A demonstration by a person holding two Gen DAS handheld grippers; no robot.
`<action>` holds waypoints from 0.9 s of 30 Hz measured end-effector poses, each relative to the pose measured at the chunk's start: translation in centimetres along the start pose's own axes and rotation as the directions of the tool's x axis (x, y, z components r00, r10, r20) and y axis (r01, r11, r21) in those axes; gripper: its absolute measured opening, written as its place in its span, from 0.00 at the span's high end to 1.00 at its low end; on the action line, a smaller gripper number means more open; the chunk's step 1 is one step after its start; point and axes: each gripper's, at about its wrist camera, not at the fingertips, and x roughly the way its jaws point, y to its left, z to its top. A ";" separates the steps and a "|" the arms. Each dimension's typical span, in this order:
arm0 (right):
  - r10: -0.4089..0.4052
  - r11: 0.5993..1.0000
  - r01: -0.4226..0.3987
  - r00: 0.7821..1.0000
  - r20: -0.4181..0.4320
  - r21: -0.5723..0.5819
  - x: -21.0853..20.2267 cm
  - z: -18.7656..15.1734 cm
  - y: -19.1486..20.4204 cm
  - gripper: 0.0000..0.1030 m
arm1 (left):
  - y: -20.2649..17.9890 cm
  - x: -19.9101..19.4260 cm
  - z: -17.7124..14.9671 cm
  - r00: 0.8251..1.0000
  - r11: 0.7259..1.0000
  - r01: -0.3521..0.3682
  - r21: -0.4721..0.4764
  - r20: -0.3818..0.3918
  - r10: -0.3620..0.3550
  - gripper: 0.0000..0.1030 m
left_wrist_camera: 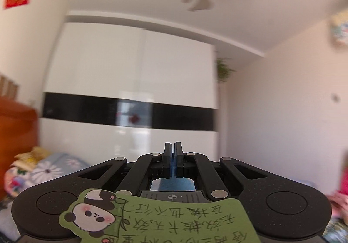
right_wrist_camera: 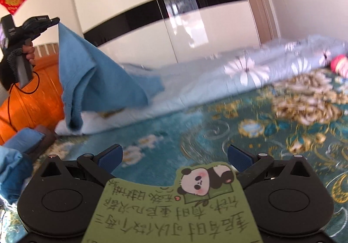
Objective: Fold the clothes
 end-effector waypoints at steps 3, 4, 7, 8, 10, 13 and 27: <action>0.013 1.000 -0.014 1.000 0.026 0.011 -2.4 -0.1 0.8 0.01 | -3.1 -4.0 -1.2 0.994 0.996 0.092 -0.010 -0.057 -0.093 1.00; 0.019 1.000 -0.019 0.999 0.033 0.015 -3.1 -0.1 1.1 0.01 | -3.8 -5.0 -2.4 0.990 0.993 0.112 -0.022 -0.083 -0.114 0.99; 0.019 1.000 -0.020 0.999 0.038 0.003 -5.2 -0.4 1.5 0.01 | -5.3 -7.0 -6.6 0.975 0.989 0.133 -0.068 -0.172 -0.143 0.99; 0.015 1.000 -0.015 0.999 0.036 -0.003 -5.8 -0.6 1.5 0.01 | -5.3 -7.2 -8.3 0.969 0.988 0.112 -0.105 -0.208 -0.132 0.99; 0.004 1.000 -0.004 1.000 0.029 -0.010 -7.0 -0.9 1.4 0.01 | -4.6 -7.1 -12.6 0.948 0.982 0.047 -0.180 -0.302 -0.101 0.99; -0.032 0.999 0.032 0.999 0.009 -0.015 -8.8 -2.2 1.5 0.01 | -2.6 -7.7 -18.6 0.912 0.978 -0.128 -0.165 -0.406 0.051 0.99; -0.038 0.999 0.038 0.979 -0.201 -0.003 -3.2 -6.1 2.0 0.04 | -5.1 -20.9 -25.9 0.758 0.962 -0.195 -0.190 -0.652 0.025 0.53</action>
